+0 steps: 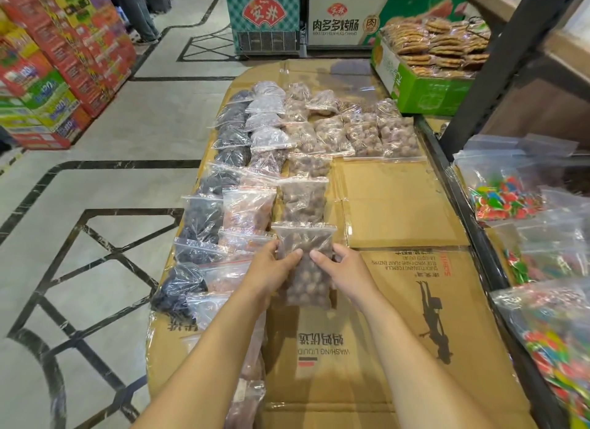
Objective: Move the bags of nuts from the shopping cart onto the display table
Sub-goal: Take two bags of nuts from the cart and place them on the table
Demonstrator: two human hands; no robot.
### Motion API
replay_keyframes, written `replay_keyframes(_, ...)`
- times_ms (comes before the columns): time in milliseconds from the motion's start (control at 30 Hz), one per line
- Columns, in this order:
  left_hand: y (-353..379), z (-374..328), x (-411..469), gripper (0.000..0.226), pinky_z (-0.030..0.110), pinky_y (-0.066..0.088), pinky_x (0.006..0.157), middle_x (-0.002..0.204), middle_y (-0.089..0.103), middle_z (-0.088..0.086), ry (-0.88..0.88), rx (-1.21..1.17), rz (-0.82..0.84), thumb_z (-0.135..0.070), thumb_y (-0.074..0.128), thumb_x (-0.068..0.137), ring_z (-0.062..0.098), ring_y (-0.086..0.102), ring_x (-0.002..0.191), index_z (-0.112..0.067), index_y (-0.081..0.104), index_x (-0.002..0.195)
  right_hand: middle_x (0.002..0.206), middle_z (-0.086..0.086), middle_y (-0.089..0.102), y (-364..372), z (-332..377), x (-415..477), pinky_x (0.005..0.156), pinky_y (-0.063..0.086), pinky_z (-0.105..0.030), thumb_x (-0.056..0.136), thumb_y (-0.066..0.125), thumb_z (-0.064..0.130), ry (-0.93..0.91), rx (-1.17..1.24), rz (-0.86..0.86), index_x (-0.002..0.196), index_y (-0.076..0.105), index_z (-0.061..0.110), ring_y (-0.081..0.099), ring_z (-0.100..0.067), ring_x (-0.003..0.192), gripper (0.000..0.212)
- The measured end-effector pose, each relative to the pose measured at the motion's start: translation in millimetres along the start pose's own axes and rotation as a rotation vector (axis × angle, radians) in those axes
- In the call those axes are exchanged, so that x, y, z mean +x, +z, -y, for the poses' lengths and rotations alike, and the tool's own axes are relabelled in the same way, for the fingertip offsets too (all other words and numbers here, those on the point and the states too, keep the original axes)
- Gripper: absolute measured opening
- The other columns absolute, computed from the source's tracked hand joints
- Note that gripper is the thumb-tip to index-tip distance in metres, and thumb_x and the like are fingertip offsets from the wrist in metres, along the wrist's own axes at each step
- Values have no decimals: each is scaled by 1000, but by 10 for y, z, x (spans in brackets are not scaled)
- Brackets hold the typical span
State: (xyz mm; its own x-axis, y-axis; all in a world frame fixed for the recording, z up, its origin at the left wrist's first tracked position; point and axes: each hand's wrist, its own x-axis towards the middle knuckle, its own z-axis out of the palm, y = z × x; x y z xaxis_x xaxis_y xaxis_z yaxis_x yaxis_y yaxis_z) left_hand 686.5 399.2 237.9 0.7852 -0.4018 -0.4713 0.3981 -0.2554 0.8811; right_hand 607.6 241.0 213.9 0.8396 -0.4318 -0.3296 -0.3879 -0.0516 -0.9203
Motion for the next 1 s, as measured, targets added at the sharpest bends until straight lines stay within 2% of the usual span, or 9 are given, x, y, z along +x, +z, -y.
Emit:
replay_keyframes(100,57,18,72,16,41,64,83,109,80,7,11,41,-61,-22,70,103,26,79,98,-21,66,118,96,-2,82,74,-76,65,73,61,-40,98,77,34,35,-4,-11,105,75,16,80,-22,89,19)
replay_keyframes(300,151,100,250,16,37,61,85,113,76,10,-26,128,-165,-19,66,104,27,74,102,-13,64,119,87,3,80,141,-135,180,55,47,-18,99,77,28,56,-62,-33,95,74,20,73,-7,71,9)
replay_keyframes(467,175,117,310,22,32,56,78,114,73,9,-59,167,-195,-24,64,105,26,71,104,-10,62,121,96,-3,81,135,-102,267,81,58,-38,98,76,33,62,-134,-29,102,77,19,77,-21,89,14)
replay_keyframes(567,176,121,325,27,35,55,83,115,72,8,-74,219,-192,-30,63,105,25,69,104,-10,61,123,100,7,79,118,-75,254,82,55,-33,100,73,38,76,-171,-6,108,75,25,72,-9,88,15)
replay_keyframes(700,196,95,297,35,42,58,94,118,72,9,-72,257,-186,-33,64,103,28,70,108,-10,60,129,111,9,74,84,-8,203,93,57,-39,101,64,53,87,-318,-5,124,69,30,70,-14,102,34)
replay_keyframes(767,212,69,257,44,40,57,91,116,70,7,-77,296,-182,-36,63,103,26,68,105,-9,54,137,121,10,71,48,87,144,96,54,-38,103,61,54,106,-354,9,135,64,27,66,-13,109,42)
replay_keyframes(867,227,29,183,37,34,52,84,107,67,2,-59,370,-173,-32,62,104,21,65,97,-11,50,131,128,6,65,-50,203,44,91,46,-32,107,58,49,95,-443,48,146,56,24,59,-13,108,46)
replay_keyframes(933,246,14,130,36,36,53,88,114,69,6,-24,446,-158,-30,63,103,25,67,105,-9,53,131,147,1,61,-113,235,-16,101,48,-34,108,56,49,63,-530,76,155,50,19,61,-19,126,56)
replay_keyframes(1000,298,-9,62,37,42,56,95,119,69,7,26,582,-161,-35,65,101,27,68,110,-11,55,128,162,-3,50,-176,254,-82,120,43,-43,107,54,53,34,-646,86,163,40,18,50,-25,147,68)
